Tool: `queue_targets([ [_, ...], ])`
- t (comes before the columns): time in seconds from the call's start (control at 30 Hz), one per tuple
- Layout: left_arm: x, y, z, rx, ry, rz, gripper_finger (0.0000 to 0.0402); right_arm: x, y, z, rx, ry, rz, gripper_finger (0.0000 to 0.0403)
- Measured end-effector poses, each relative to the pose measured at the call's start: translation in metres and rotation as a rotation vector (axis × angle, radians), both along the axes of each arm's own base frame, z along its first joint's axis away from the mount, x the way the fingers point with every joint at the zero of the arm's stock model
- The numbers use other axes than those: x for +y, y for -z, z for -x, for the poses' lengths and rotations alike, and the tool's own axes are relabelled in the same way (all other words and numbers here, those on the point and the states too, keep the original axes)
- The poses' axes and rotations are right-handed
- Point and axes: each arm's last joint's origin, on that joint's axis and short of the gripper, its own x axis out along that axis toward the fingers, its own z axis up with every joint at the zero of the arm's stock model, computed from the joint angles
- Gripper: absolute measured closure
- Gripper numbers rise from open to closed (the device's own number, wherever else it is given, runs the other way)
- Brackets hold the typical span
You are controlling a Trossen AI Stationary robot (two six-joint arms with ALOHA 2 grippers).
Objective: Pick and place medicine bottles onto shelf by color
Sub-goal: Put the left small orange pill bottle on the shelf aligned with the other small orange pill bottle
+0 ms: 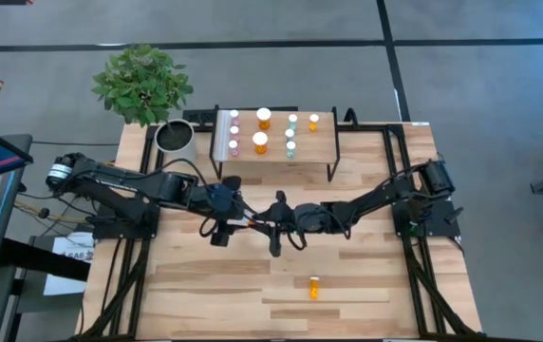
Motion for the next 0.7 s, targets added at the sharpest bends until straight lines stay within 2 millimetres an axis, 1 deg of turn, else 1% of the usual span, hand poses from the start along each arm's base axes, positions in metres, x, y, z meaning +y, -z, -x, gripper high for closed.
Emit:
queue_targets([
  [0.07, 0.002, -0.01, 0.007, 0.006, -0.026, -0.032, 0.0157, -0.003, 0.0, 0.0, 0.0, 0.007, -0.003, 0.029],
  [0.23, 0.008, -0.048, 0.027, -0.076, -0.081, -0.074, 0.0124, -0.011, -0.002, -0.002, -0.018, 0.049, 0.002, 0.029],
  [0.37, 0.011, -0.069, 0.049, -0.198, -0.085, -0.053, 0.012, -0.017, -0.006, -0.001, -0.055, 0.101, 0.049, 0.029],
  [0.43, 0.013, -0.075, 0.06, -0.254, -0.088, -0.041, 0.0122, -0.018, -0.009, 0.003, -0.067, 0.13, 0.072, 0.029],
  [0.5, 0.015, -0.077, 0.07, -0.307, -0.094, -0.029, 0.0126, -0.021, -0.014, 0.013, -0.073, 0.161, 0.091, 0.029],
  [0.57, 0.016, -0.077, 0.08, -0.373, -0.101, -0.011, 0.0131, -0.024, -0.019, 0.028, -0.103, 0.198, 0.102, 0.029],
  [0.7, 0.019, -0.065, 0.095, -0.497, -0.107, 0.017, 0.014, -0.033, -0.023, 0.069, -0.185, 0.301, 0.111, 0.029],
])
